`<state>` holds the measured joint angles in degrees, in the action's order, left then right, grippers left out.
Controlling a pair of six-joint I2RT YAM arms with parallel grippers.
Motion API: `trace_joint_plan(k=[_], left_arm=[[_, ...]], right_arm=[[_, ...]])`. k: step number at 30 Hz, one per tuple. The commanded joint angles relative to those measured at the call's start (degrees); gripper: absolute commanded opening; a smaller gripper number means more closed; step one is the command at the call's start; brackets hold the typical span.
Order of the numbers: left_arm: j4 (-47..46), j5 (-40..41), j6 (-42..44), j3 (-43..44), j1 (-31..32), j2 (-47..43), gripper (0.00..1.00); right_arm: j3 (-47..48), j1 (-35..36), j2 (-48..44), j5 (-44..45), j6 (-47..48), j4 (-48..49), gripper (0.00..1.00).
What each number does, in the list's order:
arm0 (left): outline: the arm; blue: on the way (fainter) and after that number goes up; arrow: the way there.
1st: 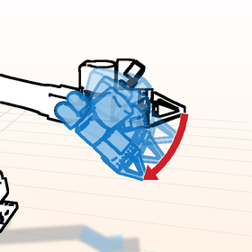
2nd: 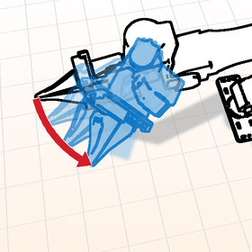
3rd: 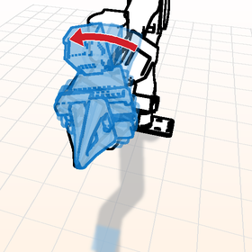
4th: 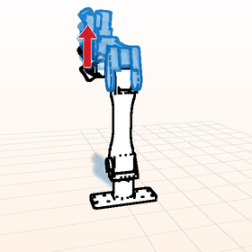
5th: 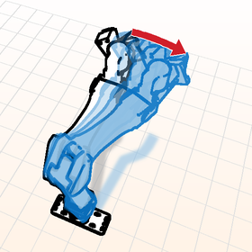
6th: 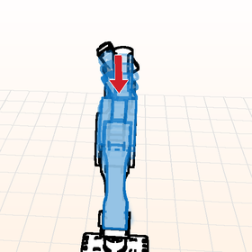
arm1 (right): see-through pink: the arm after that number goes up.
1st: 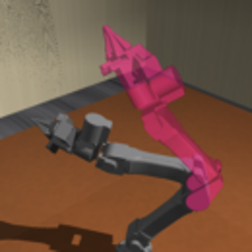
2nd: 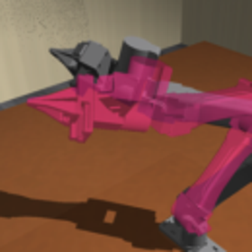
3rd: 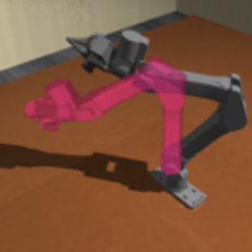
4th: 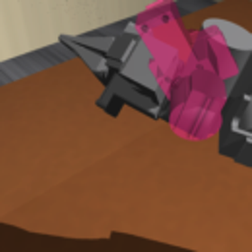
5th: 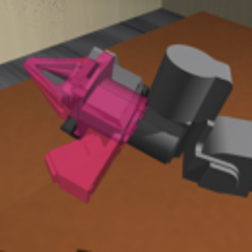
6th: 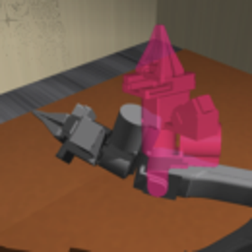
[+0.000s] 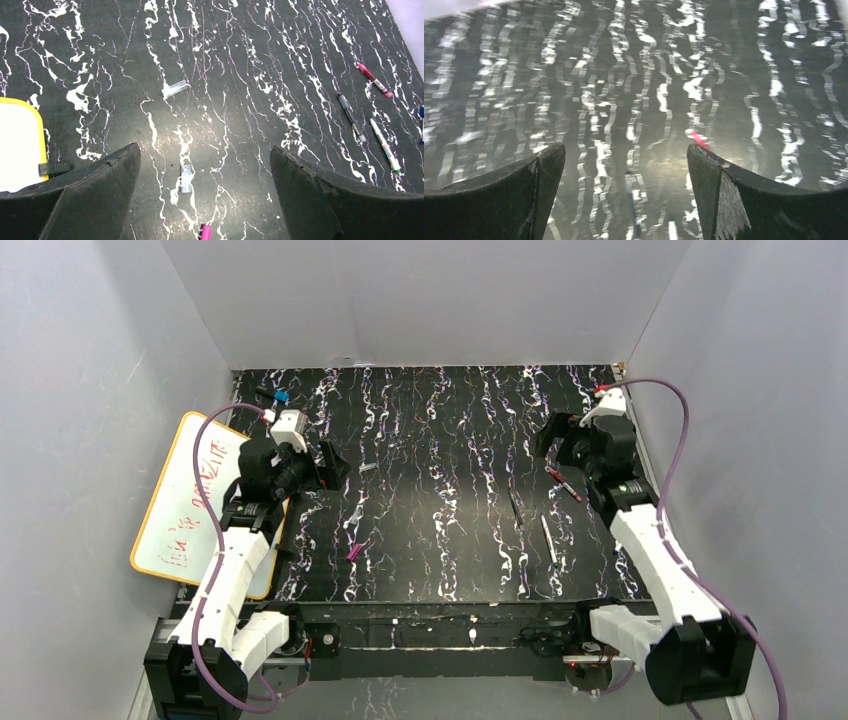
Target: Insert the pens into the pen caps
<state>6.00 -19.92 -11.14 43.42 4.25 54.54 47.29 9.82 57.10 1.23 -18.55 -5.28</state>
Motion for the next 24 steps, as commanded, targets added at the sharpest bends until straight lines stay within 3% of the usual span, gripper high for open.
trace_joint_plan(k=[1,5,11,18,24], left_arm=[[-0.3,2.5,0.0,-1.4,0.7,-0.8,0.98],[0.8,5.2,0.3,-0.8,1.8,0.6,0.98],[1.1,5.1,0.3,0.1,4.3,3.1,0.98],[2.0,7.5,0.9,0.1,5.6,2.1,0.98],[2.3,8.1,1.0,0.1,5.7,1.7,0.98]], right_arm=[[6.5,-0.1,8.4,15.8,9.7,-2.2,0.98],[12.6,-0.7,19.6,15.3,14.6,-6.6,0.94],[16.0,-3.4,31.9,7.6,18.5,-6.8,0.83],[15.6,-4.5,35.3,7.5,18.5,-5.4,0.78],[13.8,-4.5,37.0,6.1,17.5,-4.7,0.67]])
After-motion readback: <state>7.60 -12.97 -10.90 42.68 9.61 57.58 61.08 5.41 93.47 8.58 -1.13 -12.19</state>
